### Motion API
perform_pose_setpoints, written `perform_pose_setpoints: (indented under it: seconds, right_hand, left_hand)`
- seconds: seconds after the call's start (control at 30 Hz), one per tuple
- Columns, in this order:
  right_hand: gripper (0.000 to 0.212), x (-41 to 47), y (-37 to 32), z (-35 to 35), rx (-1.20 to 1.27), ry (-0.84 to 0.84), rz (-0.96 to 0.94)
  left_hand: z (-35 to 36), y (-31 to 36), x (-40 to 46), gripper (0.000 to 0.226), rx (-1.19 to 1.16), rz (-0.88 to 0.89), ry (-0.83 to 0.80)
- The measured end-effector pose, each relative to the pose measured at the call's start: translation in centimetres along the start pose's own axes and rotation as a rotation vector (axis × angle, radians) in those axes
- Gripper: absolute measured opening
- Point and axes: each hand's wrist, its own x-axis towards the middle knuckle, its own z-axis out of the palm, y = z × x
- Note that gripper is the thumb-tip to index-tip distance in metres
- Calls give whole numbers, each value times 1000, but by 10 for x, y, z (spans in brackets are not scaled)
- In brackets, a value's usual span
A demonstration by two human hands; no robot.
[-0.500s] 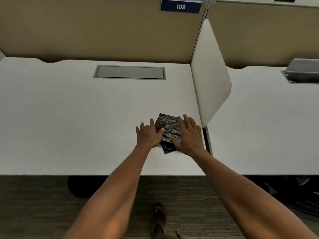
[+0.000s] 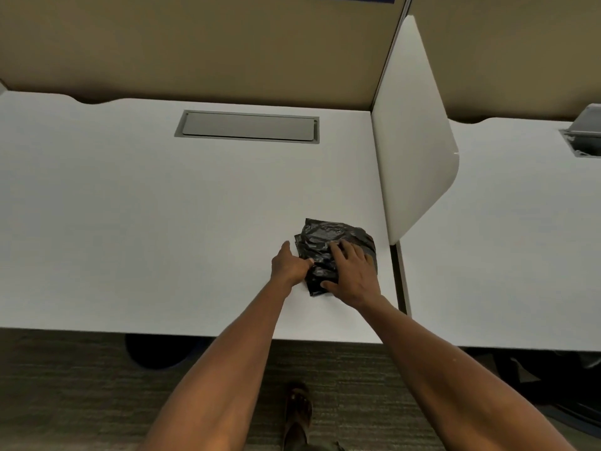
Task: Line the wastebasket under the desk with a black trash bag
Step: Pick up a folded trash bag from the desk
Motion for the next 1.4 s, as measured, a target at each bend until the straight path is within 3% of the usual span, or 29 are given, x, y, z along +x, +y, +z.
perform_pose_setpoints:
  seconds: [0.17, 0.3, 0.43, 0.63, 0.73, 0.87, 1.03, 1.23, 1.3, 1.4]
  right_hand:
    - [99, 1, 0, 7, -3, -12, 1]
    - [68, 0, 4, 4, 35, 85, -12]
    - [40, -3, 10, -5, 128, 309, -34]
    - [42, -13, 4, -40, 473, 533, 27]
    - [41, -22, -3, -57, 714, 616, 30]
    - [39, -38, -20, -70, 965, 561, 37]
    - [28, -53, -45, -78, 1163, 456, 21]
    - [29, -62, -93, -84, 1391, 302, 58]
    - [39, -69, -112, -87, 1493, 218, 66]
    - [30, -79, -137, -84, 1620, 89, 131]
  left_hand:
    - [-4, -5, 2, 73, -109, -40, -30]
    - [-10, -9, -4, 62, -119, -19, -23]
    - [-21, -17, -7, 50, -141, -3, -6]
    - [-42, -12, -26, 39, -170, 45, 20]
    - [-51, -4, -43, 44, -215, 112, -46]
    - [-63, 8, -71, 40, -437, 144, -195]
    - [-87, 3, -99, 65, -619, 184, -231]
    - [-129, -15, -121, 84, -600, 230, -160]
    - [-143, -24, -132, 83, -565, 235, -129]
    - [-165, -42, -153, 77, -548, 255, -124]
